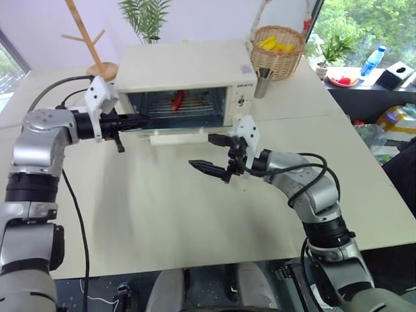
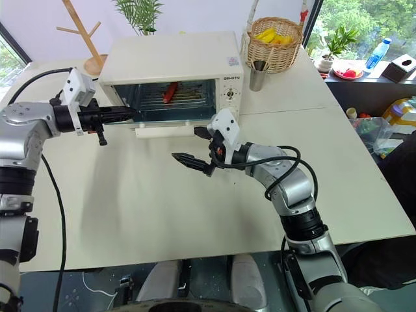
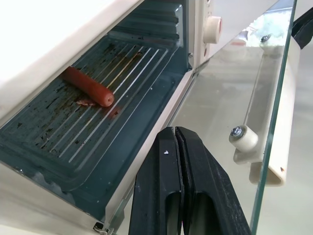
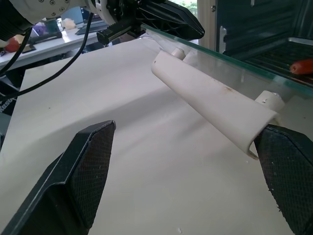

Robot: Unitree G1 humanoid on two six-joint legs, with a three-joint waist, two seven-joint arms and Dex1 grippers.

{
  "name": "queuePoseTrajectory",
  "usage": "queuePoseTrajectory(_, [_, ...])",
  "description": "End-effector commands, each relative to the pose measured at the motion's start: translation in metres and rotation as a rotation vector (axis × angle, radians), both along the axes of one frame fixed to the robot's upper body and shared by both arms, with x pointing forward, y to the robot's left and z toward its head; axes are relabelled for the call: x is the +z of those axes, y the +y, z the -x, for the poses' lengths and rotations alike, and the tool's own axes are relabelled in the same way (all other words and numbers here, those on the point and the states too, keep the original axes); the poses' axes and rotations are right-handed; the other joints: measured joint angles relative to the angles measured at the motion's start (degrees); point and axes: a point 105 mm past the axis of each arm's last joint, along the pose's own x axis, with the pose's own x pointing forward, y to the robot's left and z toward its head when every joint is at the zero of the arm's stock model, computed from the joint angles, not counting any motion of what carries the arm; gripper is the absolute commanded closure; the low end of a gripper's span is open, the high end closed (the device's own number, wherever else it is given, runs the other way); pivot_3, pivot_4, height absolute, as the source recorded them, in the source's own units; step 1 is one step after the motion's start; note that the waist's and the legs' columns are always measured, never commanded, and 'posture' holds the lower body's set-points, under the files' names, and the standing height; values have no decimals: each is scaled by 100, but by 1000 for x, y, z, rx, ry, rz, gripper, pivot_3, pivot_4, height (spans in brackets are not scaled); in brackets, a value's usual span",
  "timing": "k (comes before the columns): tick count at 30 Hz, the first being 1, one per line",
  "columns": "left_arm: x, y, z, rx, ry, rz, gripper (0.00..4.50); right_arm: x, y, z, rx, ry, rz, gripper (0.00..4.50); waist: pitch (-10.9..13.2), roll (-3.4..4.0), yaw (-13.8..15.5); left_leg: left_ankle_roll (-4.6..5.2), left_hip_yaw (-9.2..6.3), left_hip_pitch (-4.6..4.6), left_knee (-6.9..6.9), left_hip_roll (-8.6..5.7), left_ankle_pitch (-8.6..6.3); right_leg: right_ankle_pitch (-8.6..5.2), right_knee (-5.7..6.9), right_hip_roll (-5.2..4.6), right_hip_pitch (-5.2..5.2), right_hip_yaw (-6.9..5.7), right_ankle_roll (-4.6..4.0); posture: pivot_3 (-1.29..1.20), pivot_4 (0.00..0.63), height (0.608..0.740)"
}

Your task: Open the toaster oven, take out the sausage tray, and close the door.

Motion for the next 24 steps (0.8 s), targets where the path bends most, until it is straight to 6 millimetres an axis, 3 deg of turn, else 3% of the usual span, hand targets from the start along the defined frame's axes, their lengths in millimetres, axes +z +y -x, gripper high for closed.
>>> queuePoseTrajectory(1, [11, -2, 1, -15, -37, 5, 4467, 12, -11, 5, -32, -61, 19, 0, -2, -3, 4, 0, 3, 0, 0, 0, 0, 0, 0, 0, 0, 2, 0, 0, 150, 740])
queuePoseTrajectory(6, [8, -5, 1, -24, -20, 24, 4467, 4, -37, 6, -113, -45, 84, 0, 0, -18, 15, 0, 10, 1, 4, 0, 0, 1, 1, -1, 0, 7, 1, 0, 150, 740])
queuePoseTrajectory(9, [0, -7, 4, -31, 5, 38, 4467, 4, -48, 16, -116, -32, 97, 0, 0, -19, 17, 0, 11, 2, 6, 0, 0, 1, 2, -1, 0, 9, 1, 0, 150, 740])
queuePoseTrajectory(13, [-19, -13, 13, -41, 70, 69, 4467, 10, -59, 43, -60, -6, 105, 0, 0, -21, 20, 1, 17, 3, 4, 3, 0, 1, 0, -1, 1, 16, 1, 0, 150, 740])
queuePoseTrajectory(15, [-44, -17, 20, -32, 128, 86, 4467, 17, -64, 49, -67, -10, 95, 0, 4, -53, 26, 1, 18, 4, 10, 5, 0, 1, 1, 2, 1, 17, 2, 0, 150, 740])
queuePoseTrajectory(24, [-86, -26, 25, 44, 206, 128, 4467, 28, -67, 41, -139, -33, 56, 0, 12, -78, 33, 1, 37, 6, 50, 14, 0, 27, -4, 1, 14, 41, 6, 0, 150, 740])
